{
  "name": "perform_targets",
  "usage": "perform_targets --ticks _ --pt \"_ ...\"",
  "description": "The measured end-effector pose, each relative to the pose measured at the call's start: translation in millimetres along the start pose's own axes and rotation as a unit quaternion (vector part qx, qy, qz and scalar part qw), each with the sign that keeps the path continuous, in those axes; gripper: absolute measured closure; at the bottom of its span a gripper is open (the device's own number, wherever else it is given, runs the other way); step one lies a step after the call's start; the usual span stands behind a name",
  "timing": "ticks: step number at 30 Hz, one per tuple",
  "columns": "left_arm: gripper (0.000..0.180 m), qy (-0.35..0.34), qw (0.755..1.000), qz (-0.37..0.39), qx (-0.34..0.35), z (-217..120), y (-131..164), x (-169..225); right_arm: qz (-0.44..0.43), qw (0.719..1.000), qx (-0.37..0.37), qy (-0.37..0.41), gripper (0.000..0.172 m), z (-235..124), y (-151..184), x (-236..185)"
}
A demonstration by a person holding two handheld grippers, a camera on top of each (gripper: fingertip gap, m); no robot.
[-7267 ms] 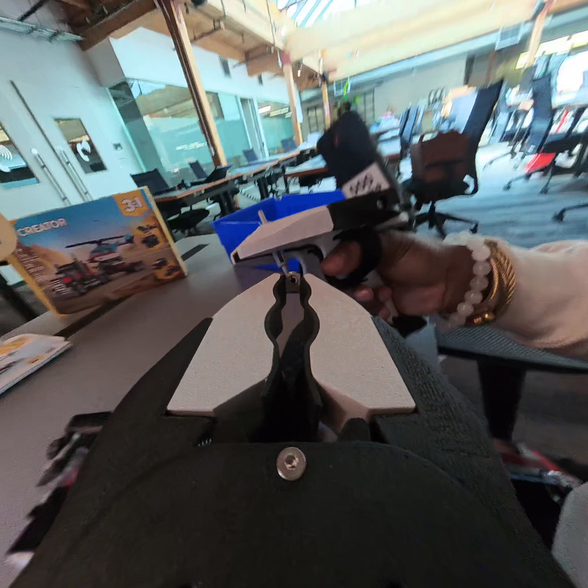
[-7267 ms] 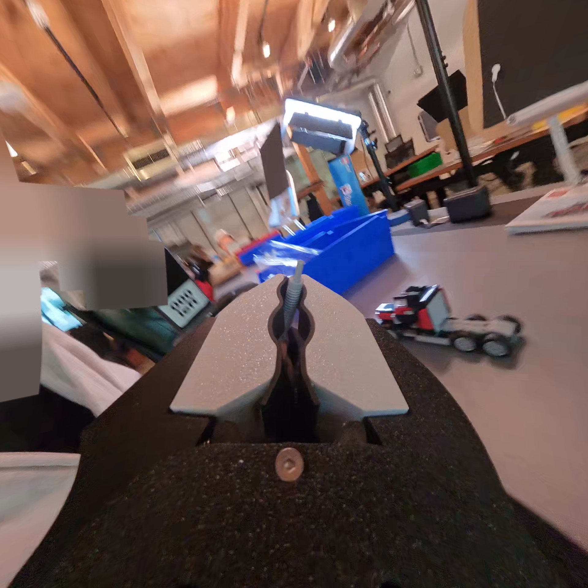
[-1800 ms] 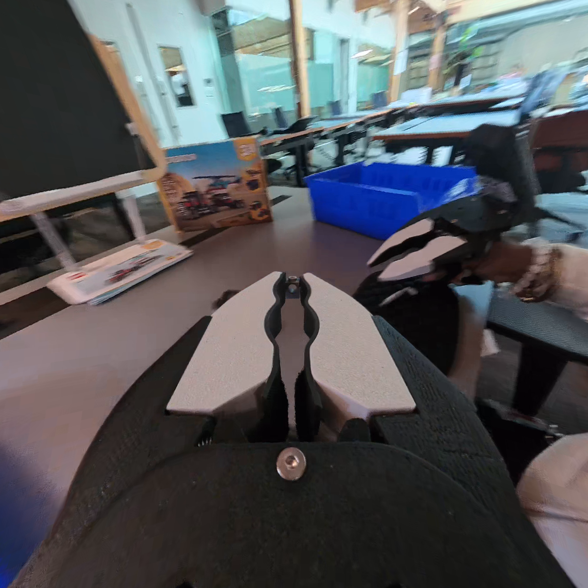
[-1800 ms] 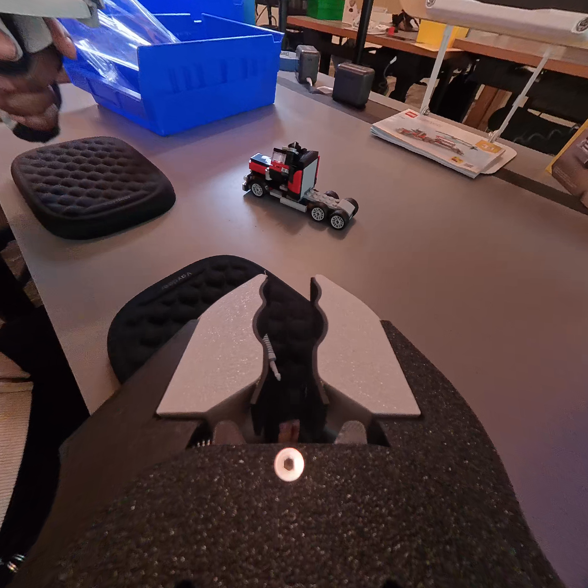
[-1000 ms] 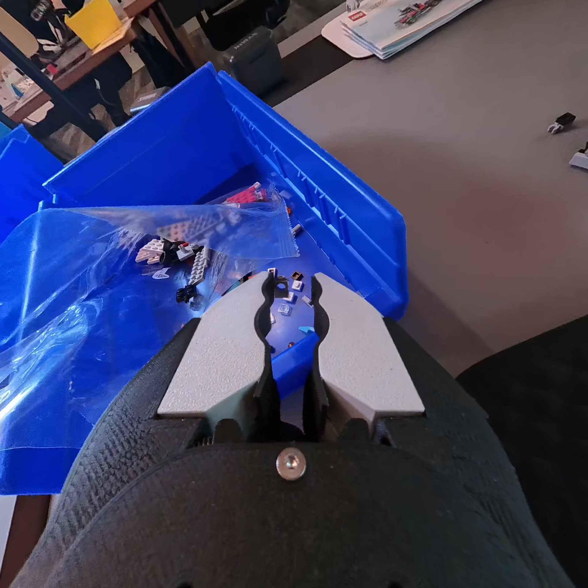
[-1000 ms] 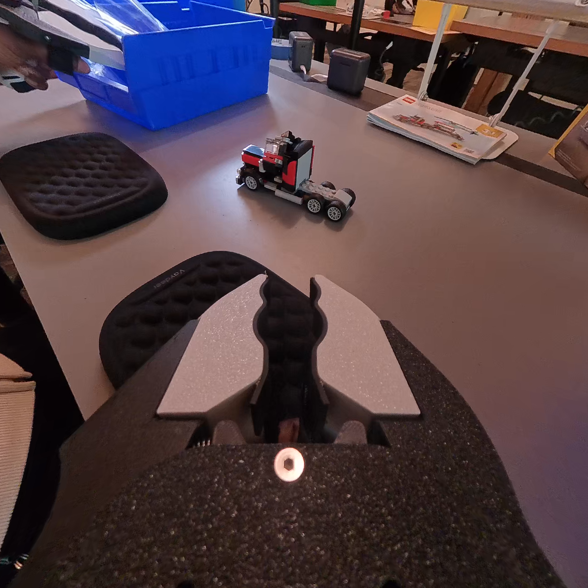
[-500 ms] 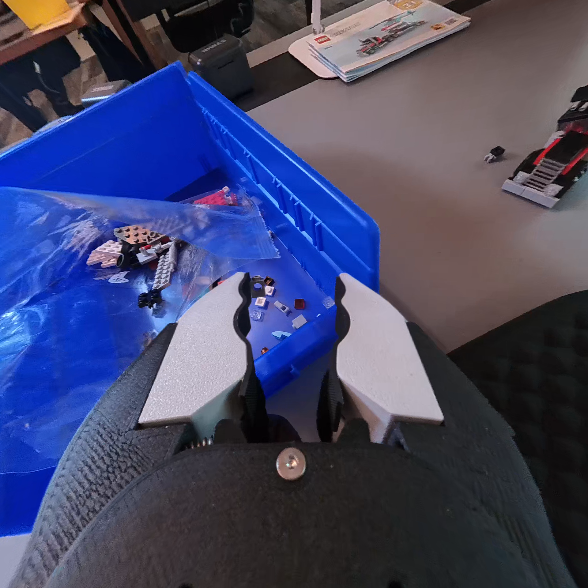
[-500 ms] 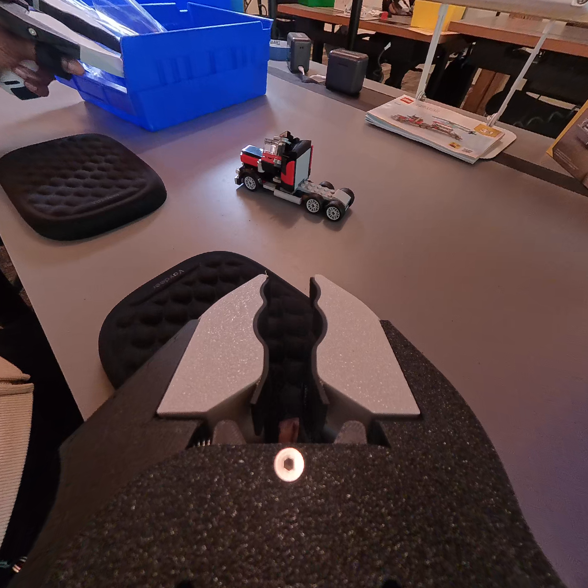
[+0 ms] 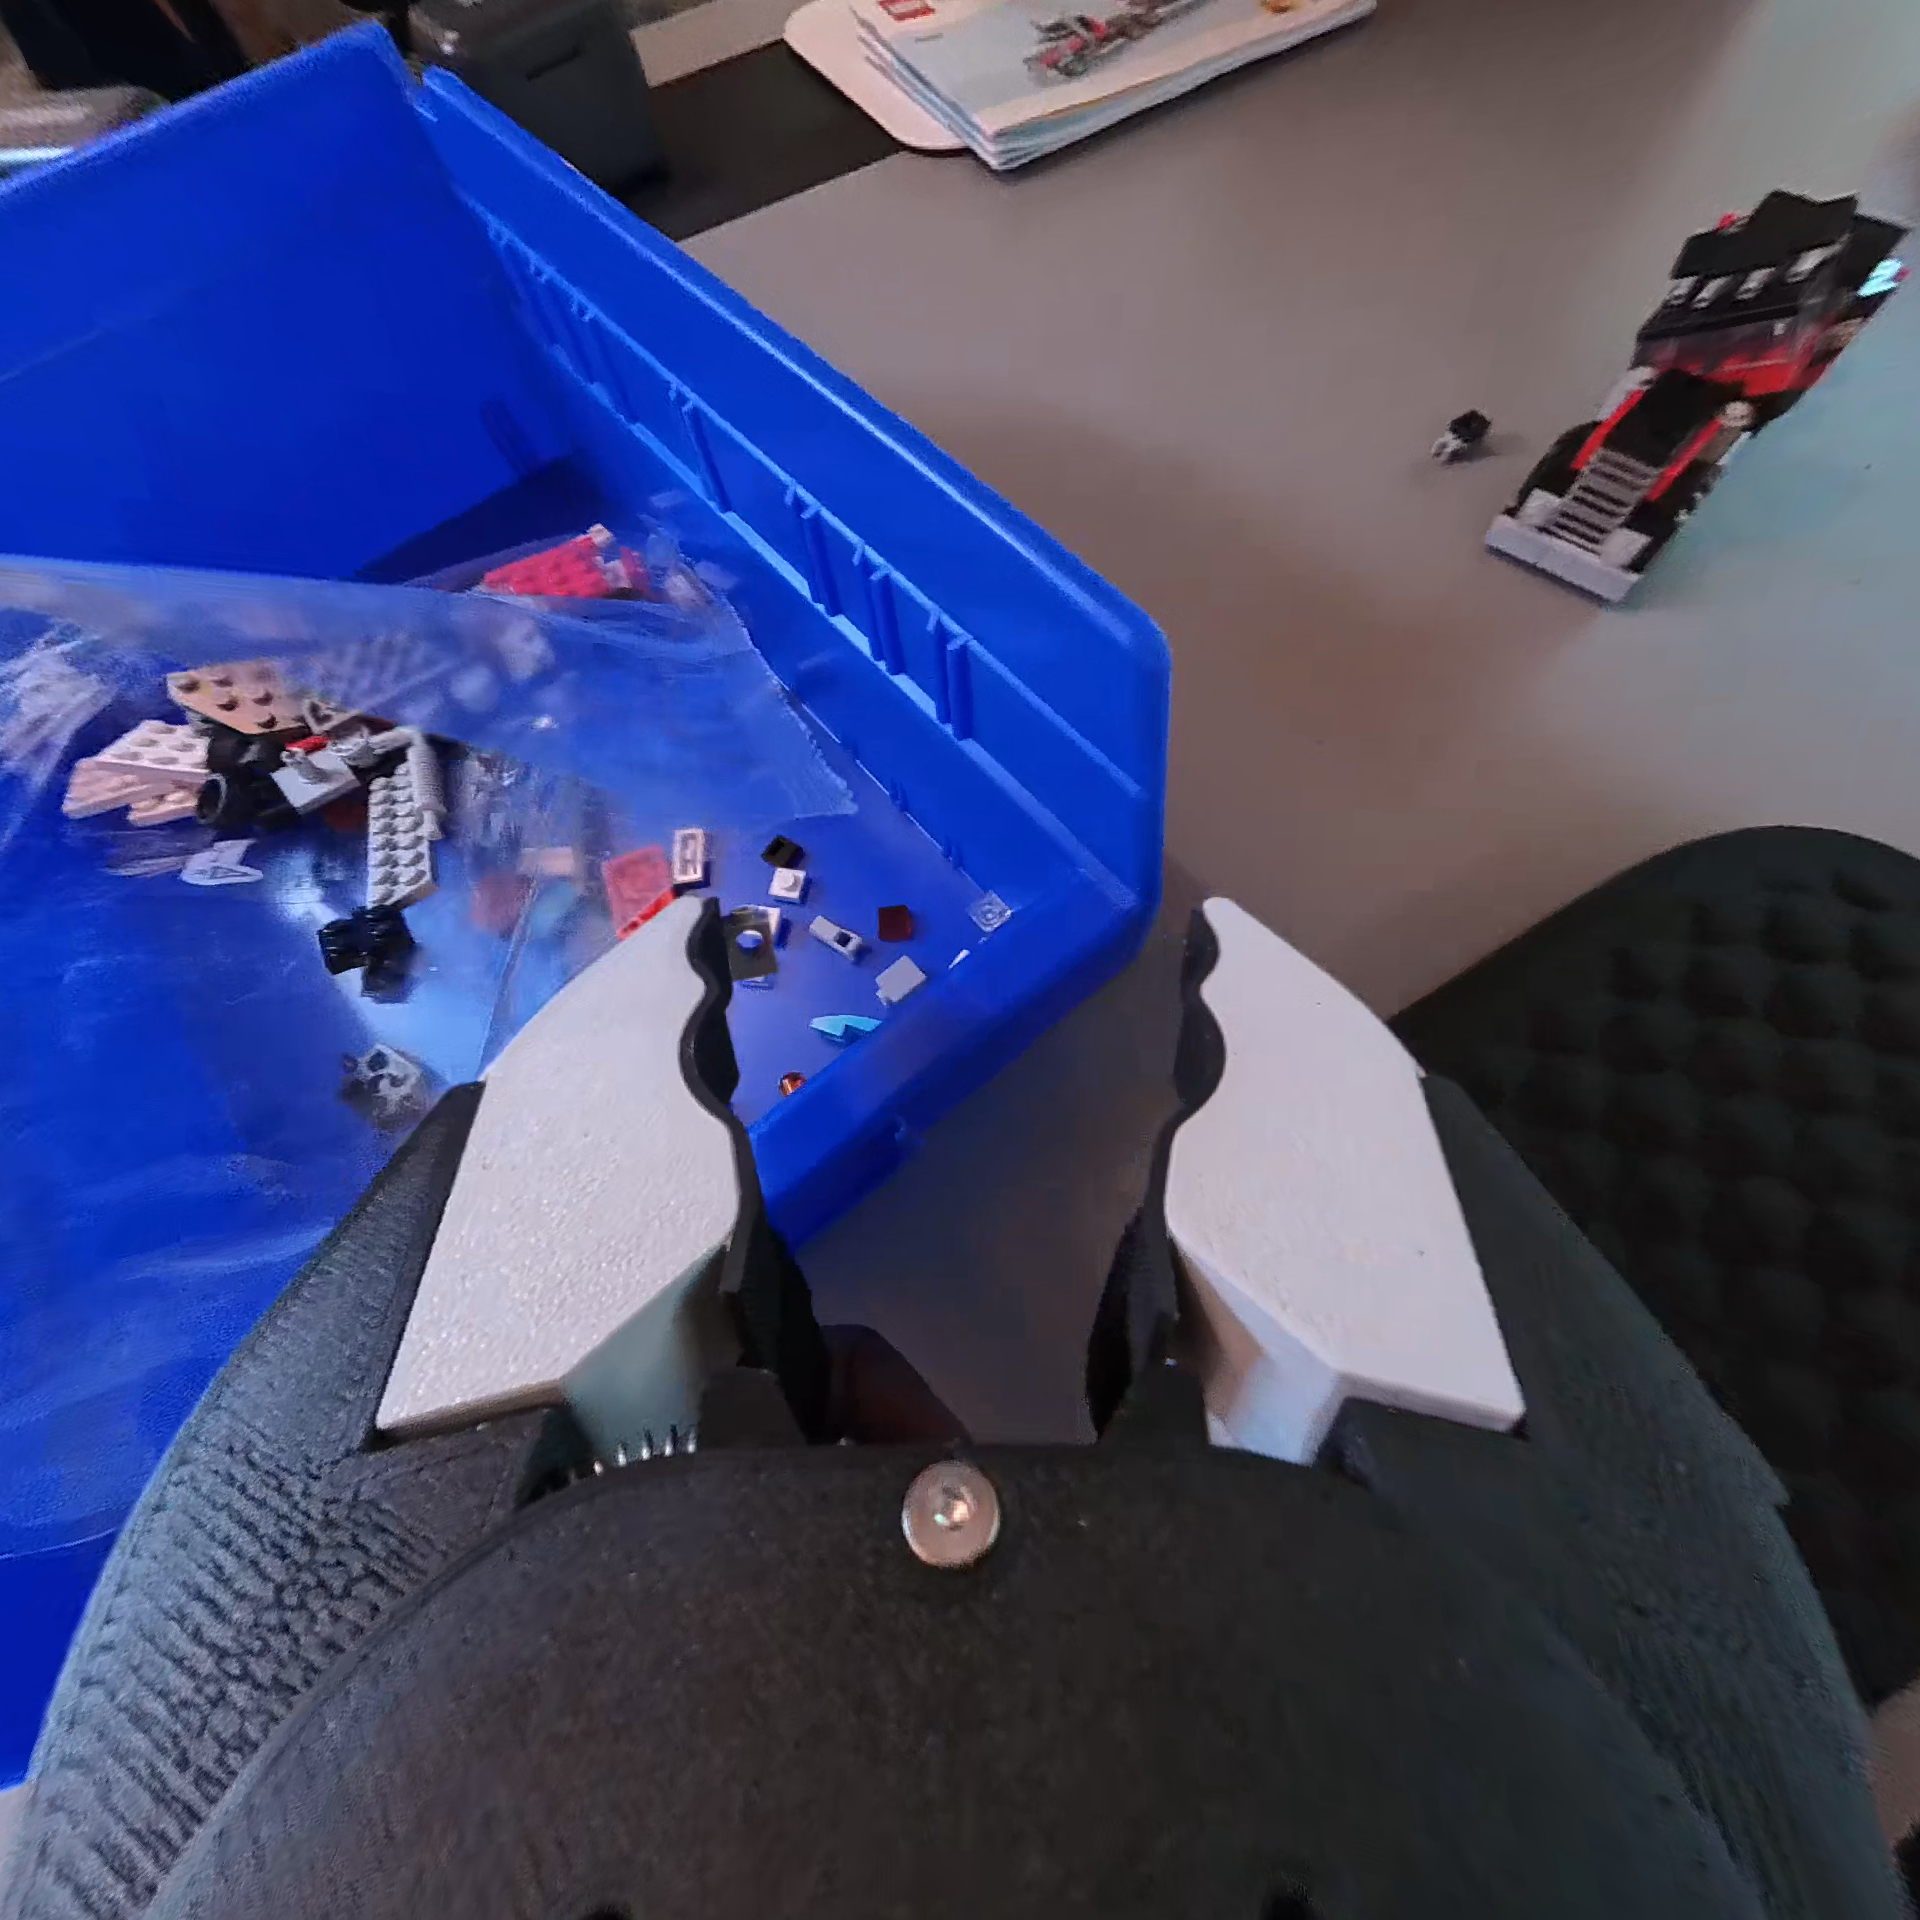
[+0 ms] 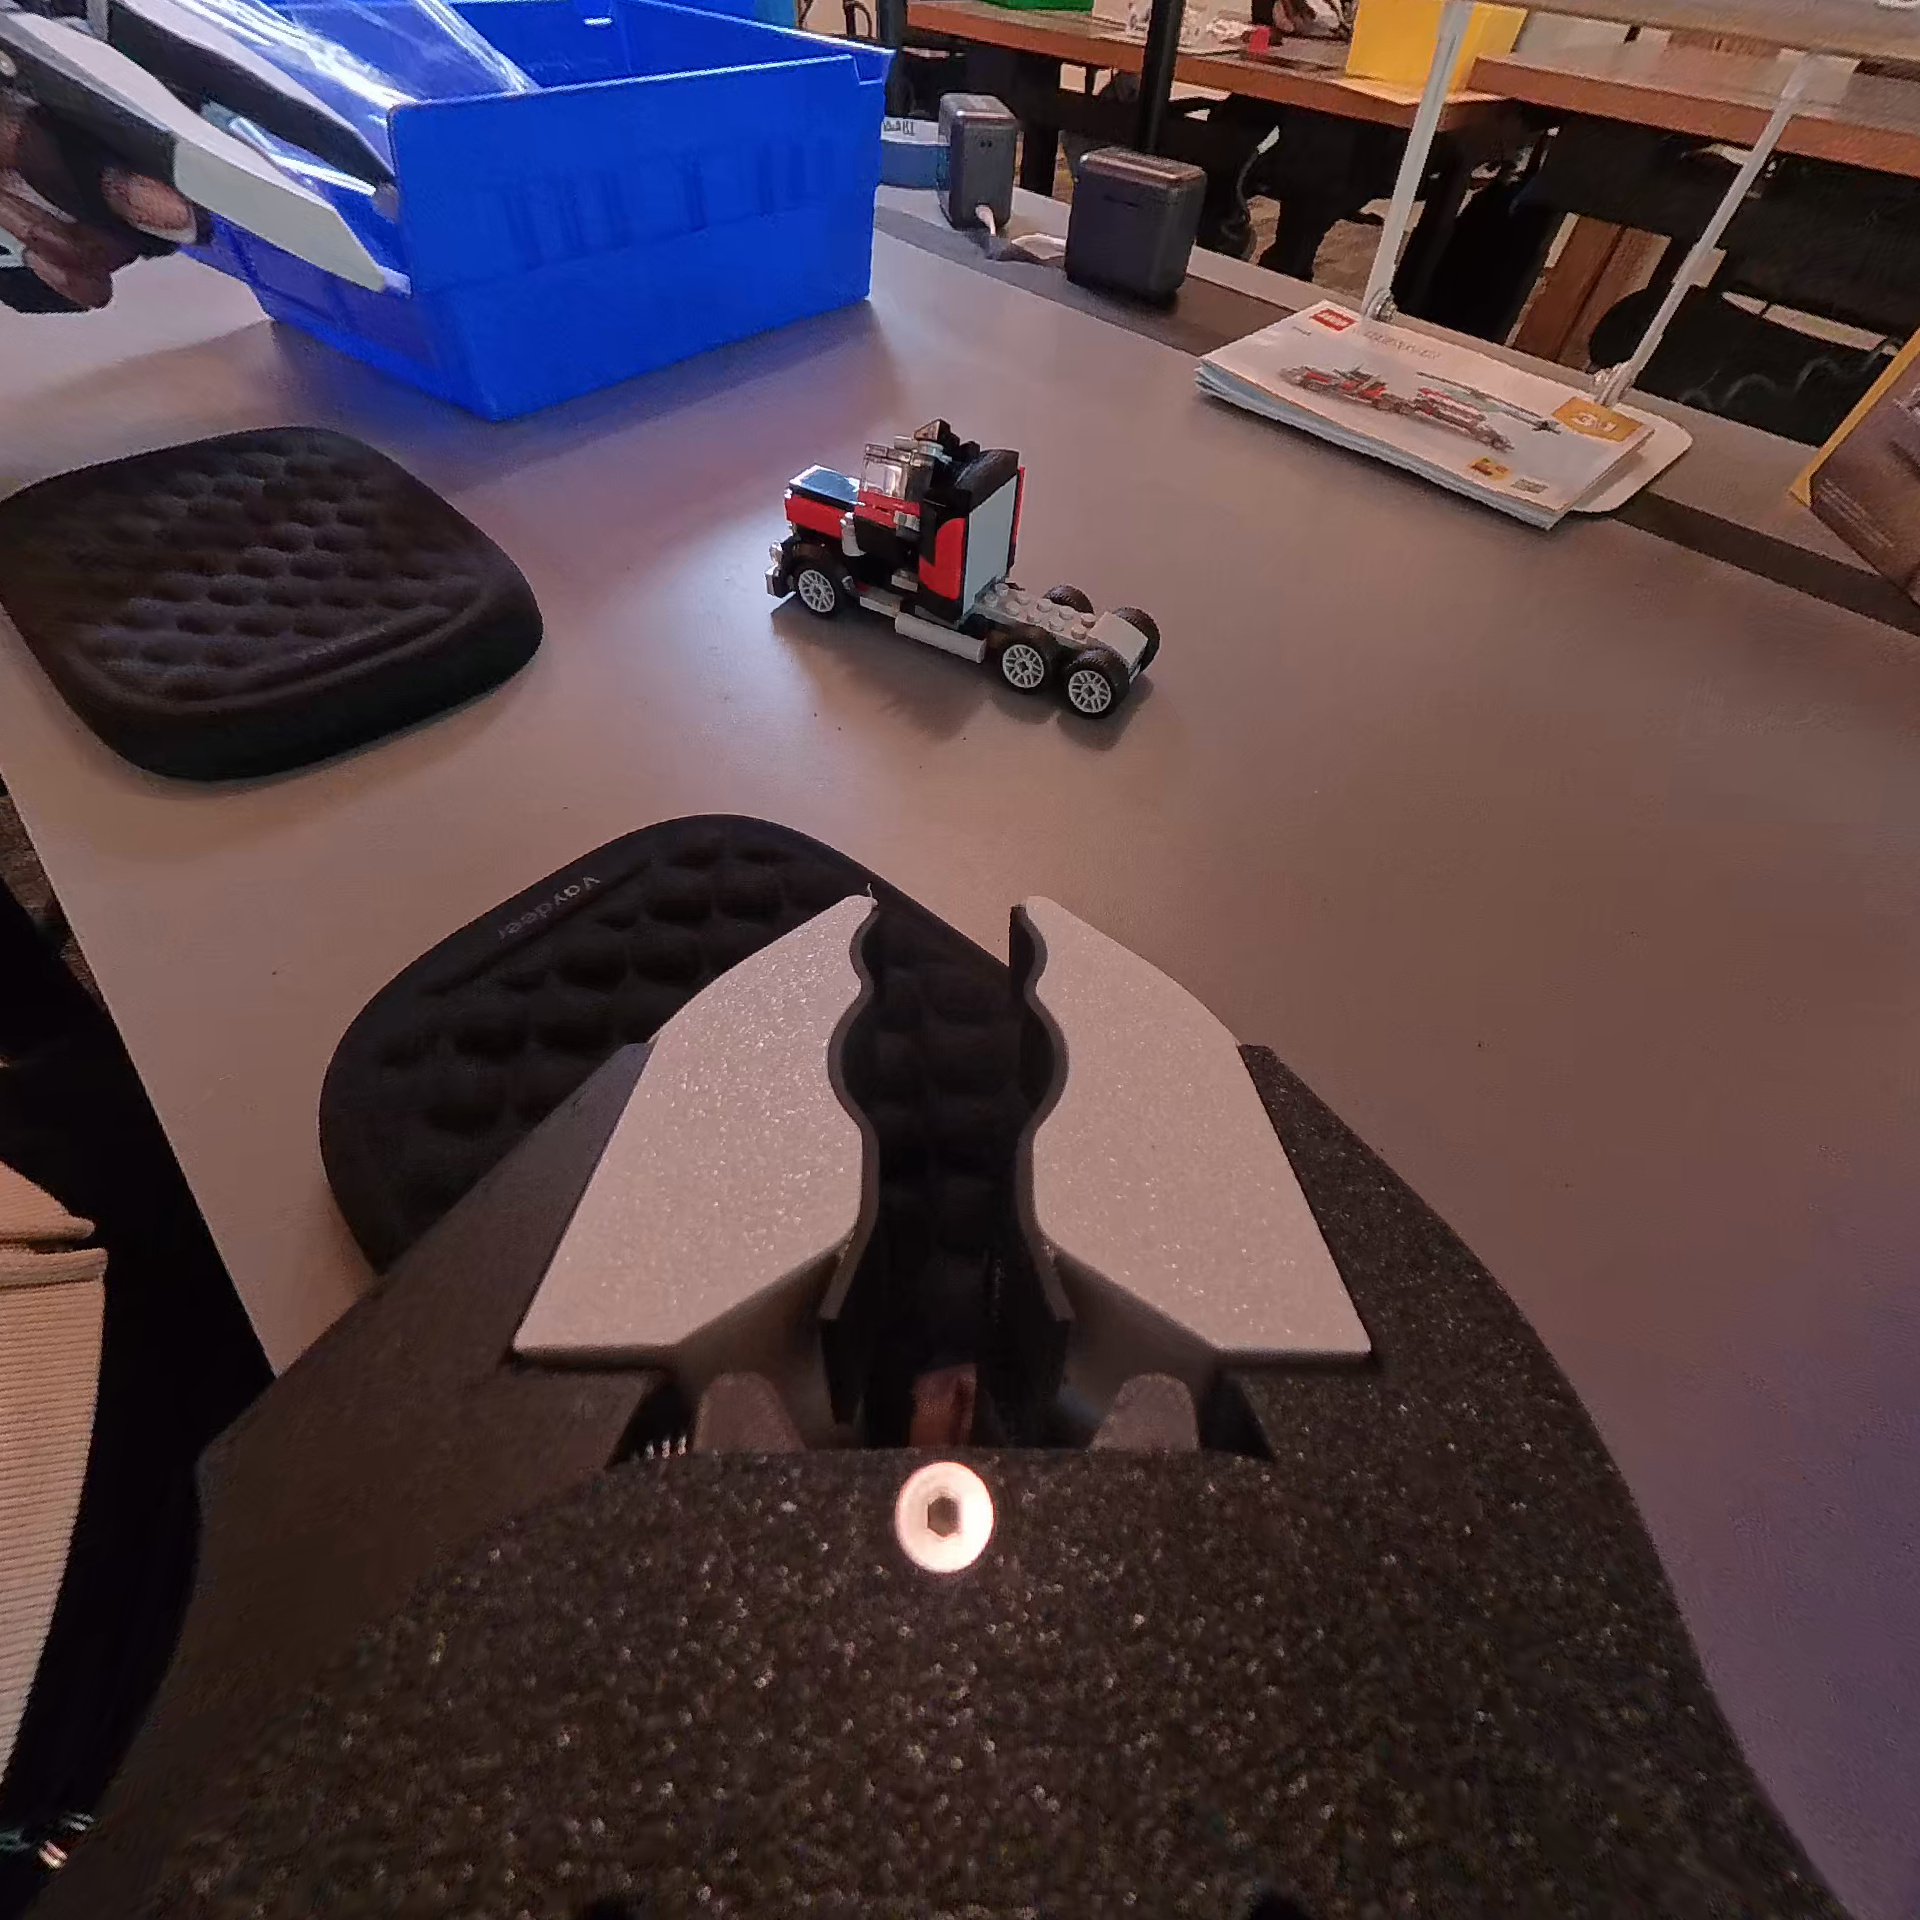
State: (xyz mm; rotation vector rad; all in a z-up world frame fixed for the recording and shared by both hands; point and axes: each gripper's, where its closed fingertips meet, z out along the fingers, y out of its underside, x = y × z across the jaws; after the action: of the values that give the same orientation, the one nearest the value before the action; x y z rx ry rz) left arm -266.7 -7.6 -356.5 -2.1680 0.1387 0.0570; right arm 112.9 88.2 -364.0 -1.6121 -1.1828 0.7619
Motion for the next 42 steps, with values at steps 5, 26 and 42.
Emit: perform_targets --ticks 5,26,42 --pt "0.097 0.030 0.997 0.017 -0.066 -3 23 6 -0.001 1.000 -0.001 0.001 0.149 0 0 0" --pt "0.128 -0.020 0.985 0.148 0.090 -49 -15 90 0.014 0.980 -0.129 -0.153 0.145 -37 18 -25" --pt "0.155 0.175 0.878 0.299 0.332 -29 -79 306 -0.165 0.959 -0.129 -0.193 0.165 -21 11 -71"
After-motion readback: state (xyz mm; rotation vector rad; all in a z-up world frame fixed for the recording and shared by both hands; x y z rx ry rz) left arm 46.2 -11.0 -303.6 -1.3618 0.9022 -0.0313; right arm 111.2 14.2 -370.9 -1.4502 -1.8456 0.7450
